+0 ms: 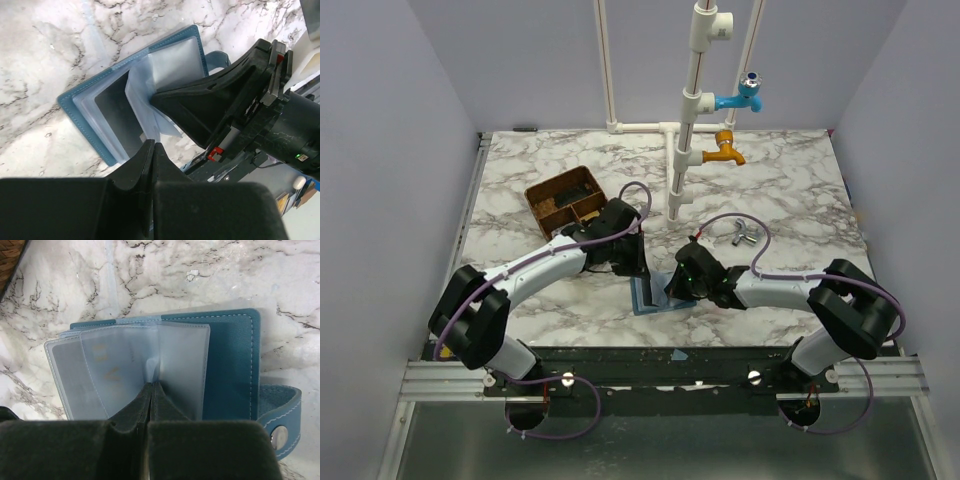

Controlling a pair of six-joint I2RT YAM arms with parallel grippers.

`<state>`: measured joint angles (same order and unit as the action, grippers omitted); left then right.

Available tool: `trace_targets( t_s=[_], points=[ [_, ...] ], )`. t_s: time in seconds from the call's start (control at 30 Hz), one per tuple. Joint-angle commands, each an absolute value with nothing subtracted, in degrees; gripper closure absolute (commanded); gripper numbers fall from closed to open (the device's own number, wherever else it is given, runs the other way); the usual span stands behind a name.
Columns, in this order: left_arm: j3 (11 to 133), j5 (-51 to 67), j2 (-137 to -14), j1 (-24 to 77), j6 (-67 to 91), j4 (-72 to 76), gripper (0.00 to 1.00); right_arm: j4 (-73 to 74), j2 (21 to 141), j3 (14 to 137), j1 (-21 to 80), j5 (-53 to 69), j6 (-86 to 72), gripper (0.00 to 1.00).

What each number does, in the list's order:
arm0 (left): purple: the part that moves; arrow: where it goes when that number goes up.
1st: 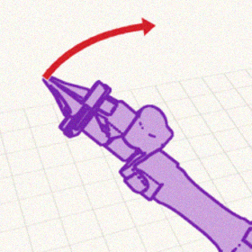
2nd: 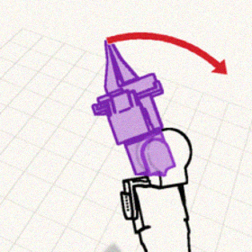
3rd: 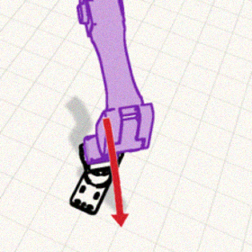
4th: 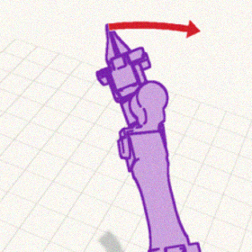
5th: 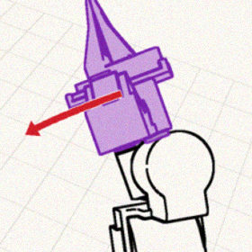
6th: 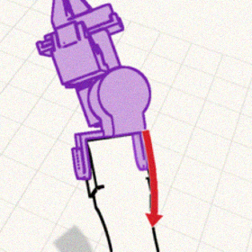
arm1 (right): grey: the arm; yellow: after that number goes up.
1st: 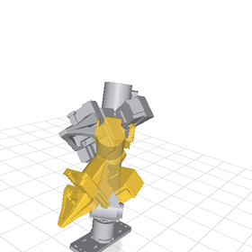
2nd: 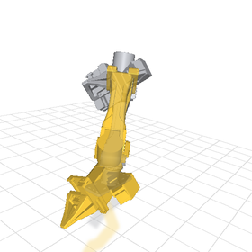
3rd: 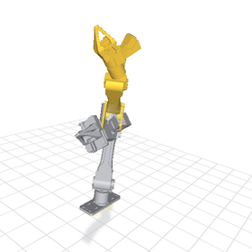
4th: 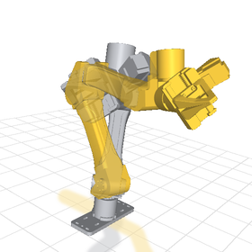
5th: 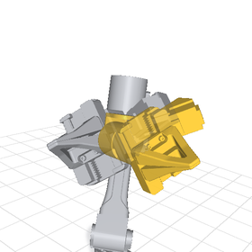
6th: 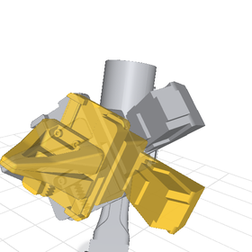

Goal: Take the credit cards out of the card holder
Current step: Remove the credit card from the card holder.

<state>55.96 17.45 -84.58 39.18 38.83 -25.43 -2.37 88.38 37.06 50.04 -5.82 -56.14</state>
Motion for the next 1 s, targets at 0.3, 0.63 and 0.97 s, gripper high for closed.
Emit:
trace_targets(
  t_s=[0.3, 0.63, 0.97],
  points=[
    [57.3, 19.2, -89.5, 41.7, 37.5, -23.5, 1.00, 0.5, 89.0, 34.6, 50.0, -3.5, -56.8, 0.99],
    [56.9, 18.6, -93.7, 42.6, 36.9, -22.7, 1.00, -1.6, 87.9, 34.2, 49.9, -3.4, -57.2, 0.99],
    [59.1, 18.4, -96.7, 43.1, 37.5, -22.1, 1.00, -0.3, 82.8, 36.6, 49.9, -4.0, -55.3, 0.87]
  ],
)
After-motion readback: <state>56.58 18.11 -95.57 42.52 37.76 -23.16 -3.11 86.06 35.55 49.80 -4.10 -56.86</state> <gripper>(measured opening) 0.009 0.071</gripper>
